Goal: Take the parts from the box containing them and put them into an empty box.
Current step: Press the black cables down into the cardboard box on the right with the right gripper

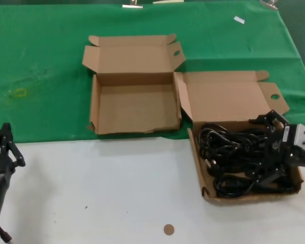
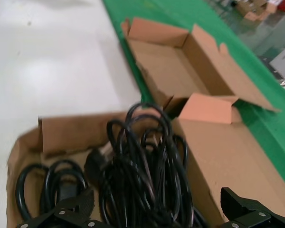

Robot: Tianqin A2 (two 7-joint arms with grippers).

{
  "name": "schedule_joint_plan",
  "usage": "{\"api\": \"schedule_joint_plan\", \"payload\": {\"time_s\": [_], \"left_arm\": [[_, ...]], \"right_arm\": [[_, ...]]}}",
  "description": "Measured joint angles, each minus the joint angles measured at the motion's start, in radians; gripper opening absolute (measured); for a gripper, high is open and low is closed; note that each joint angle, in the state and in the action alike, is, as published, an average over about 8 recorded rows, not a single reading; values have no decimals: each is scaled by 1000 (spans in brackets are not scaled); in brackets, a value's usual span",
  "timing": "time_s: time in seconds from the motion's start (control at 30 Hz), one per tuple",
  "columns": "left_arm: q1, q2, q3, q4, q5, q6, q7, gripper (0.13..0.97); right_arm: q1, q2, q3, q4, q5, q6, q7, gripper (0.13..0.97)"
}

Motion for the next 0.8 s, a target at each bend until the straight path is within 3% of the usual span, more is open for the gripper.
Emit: {"api": "schedule_joint_plan", "payload": {"time_s": [0.2,0.5,0.8], "left_arm": [[0,0,0,0,0,0,0,144],[0,0,0,0,0,0,0,144],[0,0,0,0,0,0,0,144]], "right_arm": [[62,-12,-20,-78,-27,-49,-46,943],[119,-39,-27,-151,-49,-69,-82,849],[143,-55,-25,-182,-62,-69,-91,684]]}}
